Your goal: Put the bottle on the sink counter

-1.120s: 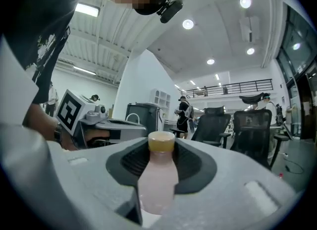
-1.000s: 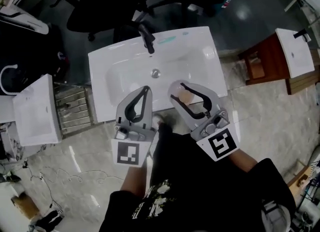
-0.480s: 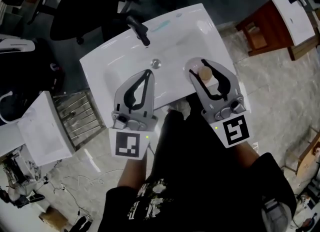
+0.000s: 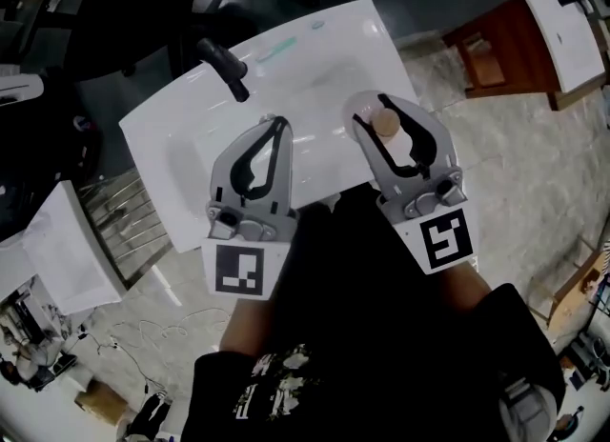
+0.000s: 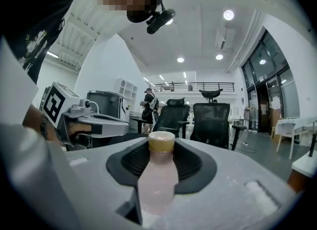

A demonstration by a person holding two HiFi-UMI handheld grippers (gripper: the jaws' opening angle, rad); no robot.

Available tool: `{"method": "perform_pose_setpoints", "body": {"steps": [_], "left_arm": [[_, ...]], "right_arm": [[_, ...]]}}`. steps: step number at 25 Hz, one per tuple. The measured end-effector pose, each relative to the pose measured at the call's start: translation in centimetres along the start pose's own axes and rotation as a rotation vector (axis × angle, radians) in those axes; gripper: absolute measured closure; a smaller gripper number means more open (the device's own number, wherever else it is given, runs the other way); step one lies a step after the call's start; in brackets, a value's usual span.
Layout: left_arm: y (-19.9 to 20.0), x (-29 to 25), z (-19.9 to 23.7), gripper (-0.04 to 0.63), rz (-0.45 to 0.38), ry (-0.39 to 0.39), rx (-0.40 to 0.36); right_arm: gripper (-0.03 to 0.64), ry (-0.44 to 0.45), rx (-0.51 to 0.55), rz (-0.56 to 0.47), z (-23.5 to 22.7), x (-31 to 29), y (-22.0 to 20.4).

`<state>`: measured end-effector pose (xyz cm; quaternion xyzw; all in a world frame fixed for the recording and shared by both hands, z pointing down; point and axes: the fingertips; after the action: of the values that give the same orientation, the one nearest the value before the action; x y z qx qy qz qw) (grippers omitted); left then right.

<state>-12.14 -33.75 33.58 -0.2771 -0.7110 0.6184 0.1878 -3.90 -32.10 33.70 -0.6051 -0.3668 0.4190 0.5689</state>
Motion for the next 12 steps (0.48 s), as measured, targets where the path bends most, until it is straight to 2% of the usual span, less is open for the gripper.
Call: {"method": "perform_pose_setpoints", "body": {"steps": [4,12], "left_arm": [[-2.6,-4.8,0.0,0.581,0.027,-0.039,0.009],[-7.7,-12.6,1.0,0.581,0.057,-0.058,0.056]], "right_arm": [[0.485,0.022,-0.015,0.055,-2.9,-2.6,-2.8],[0.485,0.055,-0.028,0.114,-8.1,-7.1,-7.9]]}}
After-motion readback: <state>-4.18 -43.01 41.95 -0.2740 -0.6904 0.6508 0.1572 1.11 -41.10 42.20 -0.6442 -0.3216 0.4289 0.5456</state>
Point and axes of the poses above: the fingertips, and each gripper's own axes: x backward along the fingers, z to its left, y out of its top, and after that the axes turned 6 degrees about -x, right-handed
